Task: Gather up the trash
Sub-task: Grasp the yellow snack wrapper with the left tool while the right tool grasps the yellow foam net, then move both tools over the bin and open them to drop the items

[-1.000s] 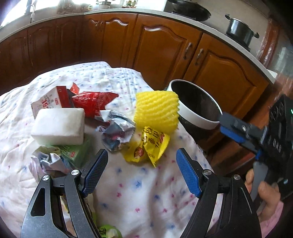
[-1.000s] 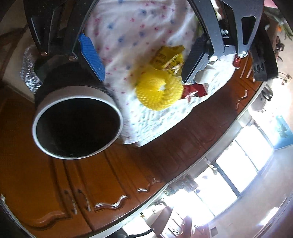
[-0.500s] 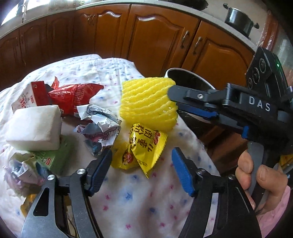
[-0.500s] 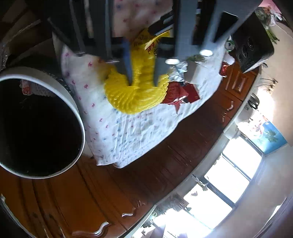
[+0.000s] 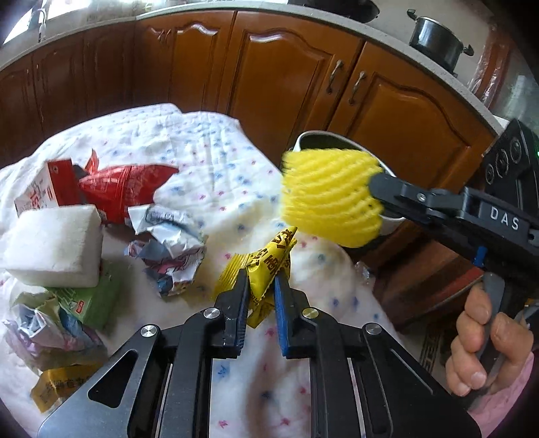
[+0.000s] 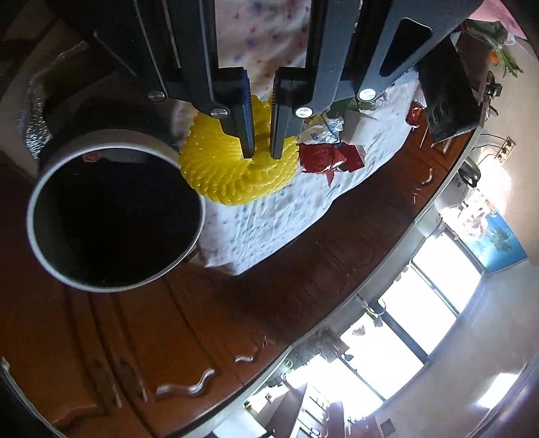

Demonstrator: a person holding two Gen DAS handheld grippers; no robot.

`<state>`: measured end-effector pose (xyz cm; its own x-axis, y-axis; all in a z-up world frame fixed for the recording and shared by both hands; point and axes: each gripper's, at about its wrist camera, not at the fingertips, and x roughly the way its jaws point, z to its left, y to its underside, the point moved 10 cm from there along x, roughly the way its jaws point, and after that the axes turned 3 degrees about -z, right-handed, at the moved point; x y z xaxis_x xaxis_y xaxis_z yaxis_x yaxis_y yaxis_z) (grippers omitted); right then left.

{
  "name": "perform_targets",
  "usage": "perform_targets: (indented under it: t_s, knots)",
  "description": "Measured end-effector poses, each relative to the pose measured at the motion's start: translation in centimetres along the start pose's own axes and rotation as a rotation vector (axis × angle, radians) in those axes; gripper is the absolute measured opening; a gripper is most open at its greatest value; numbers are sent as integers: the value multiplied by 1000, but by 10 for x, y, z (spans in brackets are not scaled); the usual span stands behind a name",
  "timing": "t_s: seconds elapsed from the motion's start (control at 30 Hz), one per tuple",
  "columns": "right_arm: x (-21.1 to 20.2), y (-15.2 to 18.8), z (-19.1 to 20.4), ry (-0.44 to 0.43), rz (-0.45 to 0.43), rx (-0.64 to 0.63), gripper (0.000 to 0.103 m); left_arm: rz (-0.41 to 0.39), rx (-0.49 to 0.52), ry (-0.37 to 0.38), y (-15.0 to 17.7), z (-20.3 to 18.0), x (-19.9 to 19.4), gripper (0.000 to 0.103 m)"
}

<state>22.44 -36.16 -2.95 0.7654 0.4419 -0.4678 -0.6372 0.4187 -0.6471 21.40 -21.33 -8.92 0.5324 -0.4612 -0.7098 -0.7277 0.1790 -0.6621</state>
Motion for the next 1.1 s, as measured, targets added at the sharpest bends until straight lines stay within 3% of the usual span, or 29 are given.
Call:
perform_targets:
  t_s: [0.33, 0.7, 1.1]
  knots:
    - [-28, -2, -5, 56, -53, -42, 9, -60, -37, -2, -34, -10, -15, 11]
    - [-49, -23, -28, 121, -102, -49, 9, -79, 10, 28, -67, -48, -9, 11]
    - [-55, -55, -64, 203, -121, -77, 9, -32, 55, 36, -96, -82, 28, 11]
